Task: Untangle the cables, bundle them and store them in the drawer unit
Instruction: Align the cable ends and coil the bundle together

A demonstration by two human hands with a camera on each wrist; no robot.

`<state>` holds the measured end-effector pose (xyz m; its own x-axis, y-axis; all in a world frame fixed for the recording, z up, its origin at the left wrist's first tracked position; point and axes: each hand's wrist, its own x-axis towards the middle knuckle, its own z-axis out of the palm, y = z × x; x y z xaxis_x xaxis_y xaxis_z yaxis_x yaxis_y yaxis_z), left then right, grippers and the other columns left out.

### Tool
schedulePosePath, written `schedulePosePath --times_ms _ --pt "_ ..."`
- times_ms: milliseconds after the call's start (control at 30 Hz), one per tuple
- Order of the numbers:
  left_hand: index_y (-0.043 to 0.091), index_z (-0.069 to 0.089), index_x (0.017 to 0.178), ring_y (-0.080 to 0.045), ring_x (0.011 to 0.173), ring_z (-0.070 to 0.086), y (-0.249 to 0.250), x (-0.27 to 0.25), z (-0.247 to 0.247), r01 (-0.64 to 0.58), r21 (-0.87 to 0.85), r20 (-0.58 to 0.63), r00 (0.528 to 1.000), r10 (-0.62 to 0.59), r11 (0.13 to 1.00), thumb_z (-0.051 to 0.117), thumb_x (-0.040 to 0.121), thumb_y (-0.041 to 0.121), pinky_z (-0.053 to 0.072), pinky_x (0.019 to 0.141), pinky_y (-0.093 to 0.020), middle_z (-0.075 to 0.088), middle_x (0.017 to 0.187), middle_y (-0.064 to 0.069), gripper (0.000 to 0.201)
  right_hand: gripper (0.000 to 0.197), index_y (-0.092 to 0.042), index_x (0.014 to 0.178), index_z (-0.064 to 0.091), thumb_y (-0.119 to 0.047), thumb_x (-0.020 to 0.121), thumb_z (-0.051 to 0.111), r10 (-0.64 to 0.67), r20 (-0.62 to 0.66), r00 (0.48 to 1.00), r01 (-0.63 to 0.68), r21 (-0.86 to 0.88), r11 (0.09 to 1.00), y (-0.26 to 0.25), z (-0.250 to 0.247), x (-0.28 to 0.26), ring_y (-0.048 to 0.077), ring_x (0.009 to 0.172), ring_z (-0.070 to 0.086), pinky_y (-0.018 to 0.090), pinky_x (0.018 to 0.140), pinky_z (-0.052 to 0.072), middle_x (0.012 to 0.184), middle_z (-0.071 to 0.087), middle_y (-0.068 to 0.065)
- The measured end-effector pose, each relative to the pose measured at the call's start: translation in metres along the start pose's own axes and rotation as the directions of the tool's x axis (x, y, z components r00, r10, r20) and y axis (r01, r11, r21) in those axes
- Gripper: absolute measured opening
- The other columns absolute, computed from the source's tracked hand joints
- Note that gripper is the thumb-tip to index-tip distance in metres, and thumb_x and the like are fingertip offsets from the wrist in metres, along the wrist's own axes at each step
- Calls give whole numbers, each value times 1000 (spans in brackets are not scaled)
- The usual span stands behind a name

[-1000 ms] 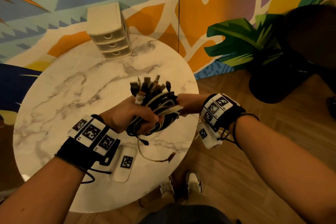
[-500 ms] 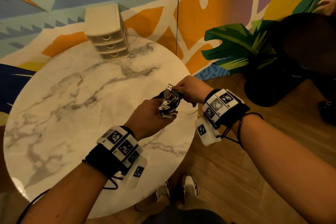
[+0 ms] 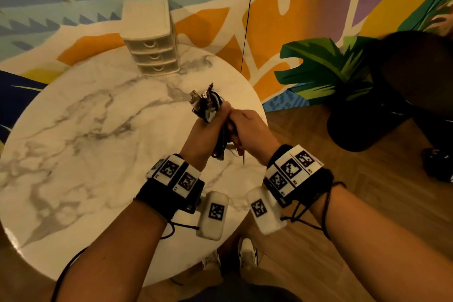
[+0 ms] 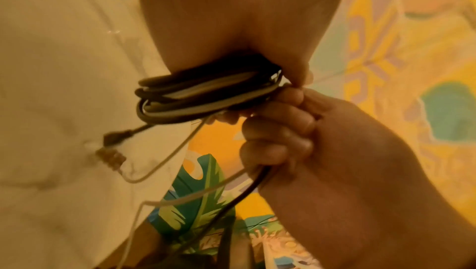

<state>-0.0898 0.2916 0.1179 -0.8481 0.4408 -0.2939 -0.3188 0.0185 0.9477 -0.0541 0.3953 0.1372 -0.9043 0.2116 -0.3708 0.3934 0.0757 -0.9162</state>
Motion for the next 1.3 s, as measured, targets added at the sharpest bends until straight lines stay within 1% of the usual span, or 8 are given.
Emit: schedulePosePath --times_ms 133,267,500,667,800,967,1133,1300 --pt "14 47 64 -23 47 47 -5 6 -3 29 -92 40 999 -25 995 52 89 51 38 48 -27 47 53 -7 45 51 -8 64 54 -32 102 30 -16 -7 1000 15 -68 998 1 5 -11 18 34 46 23 40 42 44 51 5" --pt "14 58 70 -23 59 50 9 14 -5 99 -213 -54 992 -112 972 58 85 51 41 62 -35 56 63 -6 40 56 -9 63 57 -38 102 29 -67 133 989 79 -82 993 17 26 -34 16 40 42 24 45 38 47 47 2" --pt "3 54 115 -13 56 44 30 -1 -6 106 -491 203 979 -5 864 55 86 22 43 61 -26 45 59 0 35 43 -19 55 35 -23 98 35 -44 151 987 18 172 985 70 26 -22 4 40 24 19 45 21 46 32 -10" --pt "-1 52 118 -14 50 35 38 -15 -8 134 -449 352 935 37 883 49 79 17 34 56 -28 39 54 -1 44 38 -10 55 42 1 91 51 -60 -5 998 60 -13 998 101 13 11 2 44 29 21 51 26 50 36 -1" --pt "-3 49 122 -14 48 35 42 -24 -18 163 -432 498 863 84 887 61 72 21 35 54 -27 40 53 0 57 45 -15 45 37 -22 82 61 -56 9 998 56 -99 993 115 1 30 4 38 30 20 47 25 34 33 -10" --pt "-6 52 121 -15 46 34 42 -39 -23 155 -348 595 798 90 925 66 71 24 30 53 -30 42 52 -1 60 50 -17 44 27 -21 84 58 -56 -19 998 50 -227 973 108 -22 38 13 45 20 27 49 17 41 24 -3" --pt "-4 52 122 -19 46 30 58 -43 -24 56 -285 615 776 138 957 63 75 25 29 53 -32 44 53 -1 56 52 -11 43 38 -25 87 63 154 144 978 -138 -113 984 120 -36 38 10 32 26 19 42 25 33 33 -5" --pt "-6 54 116 -18 45 39 66 -46 -18 -59 -203 619 766 175 977 66 76 22 35 52 -29 44 51 -5 51 45 -13 45 50 -25 86 64 246 252 936 -145 -362 921 104 -37 42 12 34 36 25 49 33 32 42 -6"
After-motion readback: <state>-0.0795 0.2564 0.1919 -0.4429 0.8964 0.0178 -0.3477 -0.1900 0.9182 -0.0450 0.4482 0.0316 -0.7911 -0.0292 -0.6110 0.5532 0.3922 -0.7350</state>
